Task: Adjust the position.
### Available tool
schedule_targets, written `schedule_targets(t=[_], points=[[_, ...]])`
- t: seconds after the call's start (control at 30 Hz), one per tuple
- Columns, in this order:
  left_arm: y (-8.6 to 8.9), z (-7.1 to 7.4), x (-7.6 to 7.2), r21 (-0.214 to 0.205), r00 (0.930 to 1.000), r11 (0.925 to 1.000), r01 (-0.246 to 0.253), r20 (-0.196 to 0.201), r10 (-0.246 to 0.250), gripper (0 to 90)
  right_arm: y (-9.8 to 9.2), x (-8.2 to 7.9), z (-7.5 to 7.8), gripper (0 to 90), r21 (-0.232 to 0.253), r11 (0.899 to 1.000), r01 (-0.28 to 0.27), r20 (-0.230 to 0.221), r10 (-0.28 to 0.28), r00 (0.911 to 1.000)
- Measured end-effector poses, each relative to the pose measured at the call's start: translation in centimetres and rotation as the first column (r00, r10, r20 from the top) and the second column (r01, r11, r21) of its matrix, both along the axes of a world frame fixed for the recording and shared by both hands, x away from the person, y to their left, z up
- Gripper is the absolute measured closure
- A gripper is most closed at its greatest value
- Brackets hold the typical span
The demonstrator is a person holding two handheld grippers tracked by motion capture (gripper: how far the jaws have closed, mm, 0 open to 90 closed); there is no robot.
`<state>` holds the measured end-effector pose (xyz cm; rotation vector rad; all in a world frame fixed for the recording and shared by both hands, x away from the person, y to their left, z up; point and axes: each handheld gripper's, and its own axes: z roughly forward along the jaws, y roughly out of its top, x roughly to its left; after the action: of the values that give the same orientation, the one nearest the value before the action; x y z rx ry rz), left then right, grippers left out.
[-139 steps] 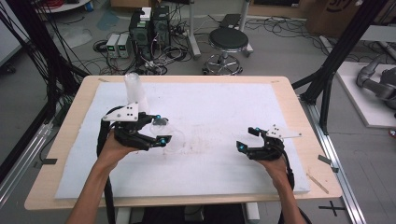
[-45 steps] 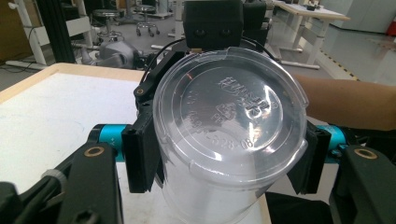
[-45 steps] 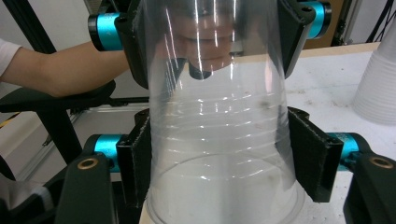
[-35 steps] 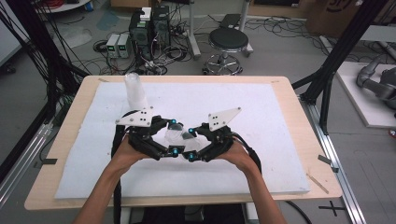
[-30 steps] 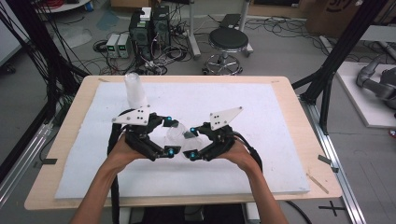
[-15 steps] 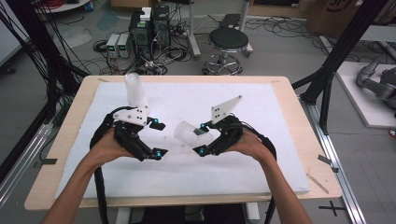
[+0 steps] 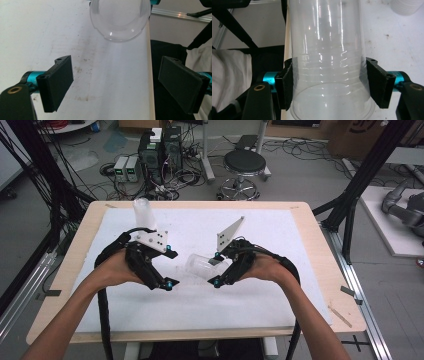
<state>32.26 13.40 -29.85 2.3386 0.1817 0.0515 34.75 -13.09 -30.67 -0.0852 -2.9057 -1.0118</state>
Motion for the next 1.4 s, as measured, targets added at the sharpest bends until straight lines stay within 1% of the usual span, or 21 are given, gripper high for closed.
schedule_targets(t=[0.07,0.1,0.2,0.23,0.27,0.37,0.43,0.53,0.67,0.73,0.77,0.87,0.93,0.97,1.1,1.13,1.17,1.2,1.27,1.33,1.4], points=[[-0.5,0.1,0.1,0.025,1.0000,0.9997,0.002,-0.002,-0.002,12.7,0.2,0.0,0.0,32.4,-0.025,1.000,-0.003,0.001,0.003,1.0000],[-0.7,0.2,0.2,0.030,1.0000,0.9996,0.004,-0.002,-0.004,12.6,0.3,0.0,0.1,32.3,-0.039,0.999,-0.002,0.002,0.002,1.0000],[-1.8,0.3,0.3,0.046,0.9999,0.9989,0.014,-0.005,-0.014,12.7,0.4,0.0,0.2,32.3,-0.055,0.998,-0.003,-0.004,0.003,1.0000],[-1.8,0.3,0.3,0.046,0.9999,0.9989,0.014,-0.005,-0.014,12.8,0.5,0.1,0.2,32.2,-0.059,0.998,-0.007,-0.001,0.007,1.0000],[-2.4,0.2,0.4,0.048,0.9997,0.9987,0.019,-0.014,-0.019,12.8,0.6,0.0,0.2,32.3,-0.067,0.998,-0.005,-0.001,0.005,1.0000],[-3.2,0.2,0.4,0.057,0.9994,0.9978,0.032,-0.013,-0.031,13.0,0.7,0.1,0.3,32.3,-0.073,0.997,-0.008,-0.001,0.008,1.0000],[-3.6,0.2,0.4,0.053,0.9993,0.9980,0.034,-0.017,-0.033,13.4,0.8,0.1,0.2,32.3,-0.075,0.997,-0.012,-0.002,0.012,0.9999],[-4.4,0.2,0.7,0.073,0.9988,0.9963,0.044,-0.022,-0.043,13.6,0.8,0.1,0.2,32.3,-0.077,0.997,-0.016,0.000,0.016,0.9999],[-5.2,0.1,0.8,0.079,0.9986,0.9957,0.048,-0.026,-0.046,14.3,1.0,0.0,0.1,32.3,-0.084,0.996,-0.024,-0.004,0.024,0.9997],[-5.3,0.2,0.9,0.089,0.9977,0.9941,0.062,-0.032,-0.059,15.7,1.1,0.0,0.1,32.3,-0.088,0.996,-0.027,-0.002,0.027,0.9996],[-5.4,0.1,0.9,0.081,0.9977,0.9949,0.060,-0.036,-0.057,16.4,1.1,0.0,0.1,32.3,-0.089,0.996,-0.025,0.000,0.026,0.9997],[-5.5,0.0,1.0,0.084,0.9980,0.9951,0.053,-0.041,-0.049,17.7,1.1,0.0,0.0,32.3,-0.092,0.995,-0.030,-0.002,0.030,0.9995],[-5.5,0.0,1.1,0.098,0.9978,0.9936,0.057,-0.039,-0.053,19.1,1.1,0.1,0.0,32.3,-0.096,0.995,-0.033,0.003,0.033,0.9994],[-5.5,0.0,1.1,0.092,0.9981,0.9946,0.049,-0.042,-0.045,20.2,1.1,0.1,-0.1,32.3,-0.097,0.995,-0.034,0.002,0.034,0.9994],[-5.5,-0.1,1.2,0.110,0.9975,0.9922,0.059,-0.045,-0.054,23.3,1.2,0.0,-0.1,32.3,-0.104,0.994,-0.037,-0.001,0.037,0.9993],[-5.6,-0.2,1.2,0.112,0.9970,0.9919,0.061,-0.054,-0.055,24.6,1.3,0.0,-0.1,32.3,-0.105,0.994,-0.036,-0.001,0.036,0.9993],[-5.6,-0.3,1.2,0.108,0.9971,0.9923,0.060,-0.054,-0.054,25.6,1.3,0.0,-0.1,32.3,-0.104,0.994,-0.037,-0.001,0.037,0.9993],[-5.7,-0.3,1.3,0.115,0.9970,0.9915,0.061,-0.055,-0.055,26.5,1.3,0.1,-0.1,32.3,-0.106,0.994,-0.036,0.000,0.037,0.9993],[-5.7,-0.3,1.4,0.113,0.9972,0.9919,0.057,-0.054,-0.051,27.8,1.2,0.1,0.0,32.3,-0.105,0.994,-0.035,-0.003,0.035,0.9994],[-5.6,-0.4,1.5,0.112,0.9972,0.9923,0.053,-0.059,-0.047,31.4,1.2,0.2,0.0,32.3,-0.103,0.994,-0.034,0.000,0.034,0.9994],[-5.6,-0.4,1.5,0.108,0.9964,0.9922,0.062,-0.064,-0.056,34.6,1.2,0.2,-0.1,32.3,-0.107,0.994,-0.033,0.007,0.034,0.9994]])
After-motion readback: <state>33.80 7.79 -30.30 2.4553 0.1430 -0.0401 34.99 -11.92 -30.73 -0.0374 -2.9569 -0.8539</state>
